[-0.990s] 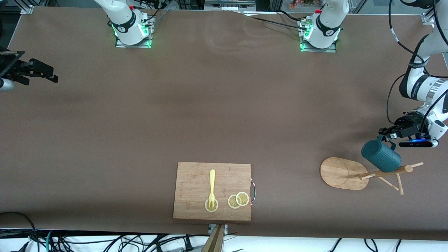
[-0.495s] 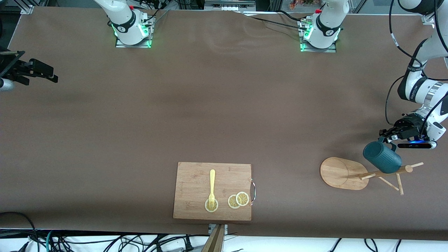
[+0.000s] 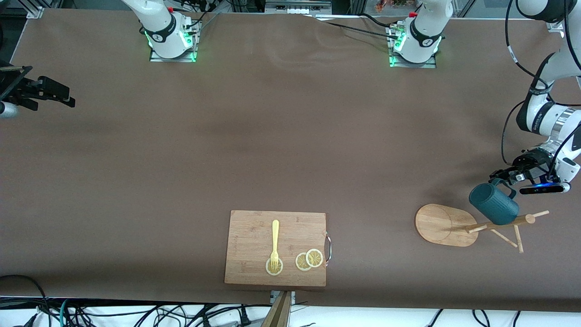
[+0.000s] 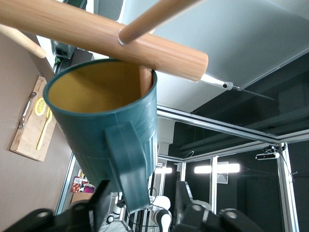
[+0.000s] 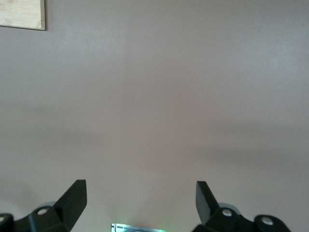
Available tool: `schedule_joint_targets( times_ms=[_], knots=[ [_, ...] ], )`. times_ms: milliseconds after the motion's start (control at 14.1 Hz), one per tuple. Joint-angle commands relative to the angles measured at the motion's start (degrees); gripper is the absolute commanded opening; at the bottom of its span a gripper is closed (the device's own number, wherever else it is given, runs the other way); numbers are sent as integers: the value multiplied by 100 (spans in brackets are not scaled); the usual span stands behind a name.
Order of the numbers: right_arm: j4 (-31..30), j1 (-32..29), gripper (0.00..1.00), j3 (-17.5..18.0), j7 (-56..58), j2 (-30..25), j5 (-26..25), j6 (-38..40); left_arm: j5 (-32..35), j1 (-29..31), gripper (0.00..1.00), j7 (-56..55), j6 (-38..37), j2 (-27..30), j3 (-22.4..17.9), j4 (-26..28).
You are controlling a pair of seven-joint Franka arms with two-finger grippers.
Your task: Pass cup and hang on rack
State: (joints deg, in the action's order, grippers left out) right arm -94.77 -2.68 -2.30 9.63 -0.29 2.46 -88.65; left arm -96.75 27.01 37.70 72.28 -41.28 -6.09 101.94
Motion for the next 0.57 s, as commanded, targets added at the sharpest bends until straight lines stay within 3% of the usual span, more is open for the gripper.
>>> schedule_joint_targets(
  times_ms=[0,495],
  knots=[
    [117,-4,100,2,-5,37,97,94,540,50,100,176,-100,84,20,-148],
    [117,-4,100,2,4,37,97,94,2211,94,100,133,-487,409,20,-139]
  ],
)
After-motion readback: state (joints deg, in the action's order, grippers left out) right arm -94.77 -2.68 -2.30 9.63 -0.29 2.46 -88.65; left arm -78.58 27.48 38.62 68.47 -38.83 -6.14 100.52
